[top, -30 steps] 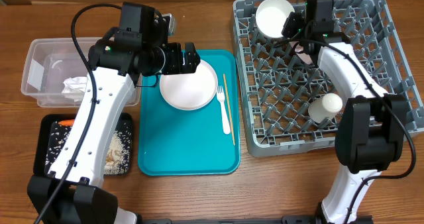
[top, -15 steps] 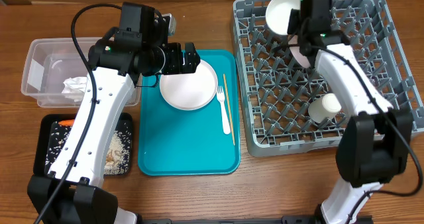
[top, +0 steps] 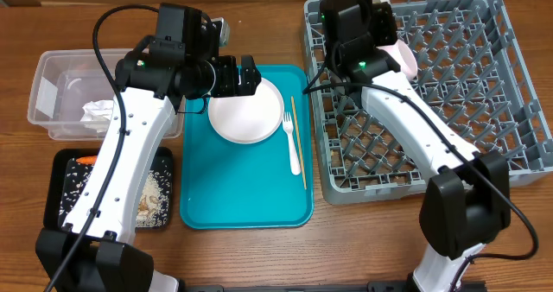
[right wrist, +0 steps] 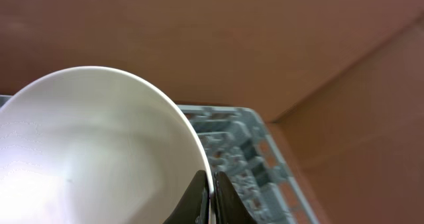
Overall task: Sort waste into correct bins and load items into the dishwasher
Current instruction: 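Move the right gripper left over the white plate on the teal tray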
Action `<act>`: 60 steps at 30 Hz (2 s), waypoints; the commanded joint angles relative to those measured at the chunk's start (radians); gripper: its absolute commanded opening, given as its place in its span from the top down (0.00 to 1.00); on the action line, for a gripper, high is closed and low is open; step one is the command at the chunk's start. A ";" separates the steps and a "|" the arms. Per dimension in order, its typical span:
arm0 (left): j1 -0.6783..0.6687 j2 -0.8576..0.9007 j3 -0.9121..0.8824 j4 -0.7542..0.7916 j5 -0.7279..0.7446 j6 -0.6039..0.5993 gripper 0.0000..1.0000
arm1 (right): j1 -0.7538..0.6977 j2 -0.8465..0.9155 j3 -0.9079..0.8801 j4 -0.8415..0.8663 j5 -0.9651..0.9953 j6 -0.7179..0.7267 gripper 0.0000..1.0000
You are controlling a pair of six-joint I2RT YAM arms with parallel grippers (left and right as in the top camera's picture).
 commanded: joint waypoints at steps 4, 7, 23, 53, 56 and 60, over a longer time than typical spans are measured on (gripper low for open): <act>0.005 -0.022 0.027 0.002 -0.006 0.013 0.00 | -0.007 0.117 0.022 0.082 0.229 -0.174 0.96; 0.005 -0.022 0.027 0.002 -0.006 0.013 0.00 | 0.010 0.158 0.022 0.103 0.257 -0.229 0.96; 0.005 -0.022 0.027 0.002 -0.006 0.013 0.00 | 0.071 0.186 0.019 0.097 0.262 -0.312 0.96; 0.005 -0.022 0.027 0.002 -0.006 0.013 0.00 | 0.204 0.343 0.004 0.105 0.352 -0.410 0.78; 0.005 -0.022 0.027 0.002 -0.006 0.013 0.00 | 0.219 0.343 0.004 0.105 0.351 -0.410 0.75; 0.005 -0.022 0.027 0.002 -0.006 0.013 0.00 | 0.235 0.343 0.004 0.105 0.348 -0.410 0.53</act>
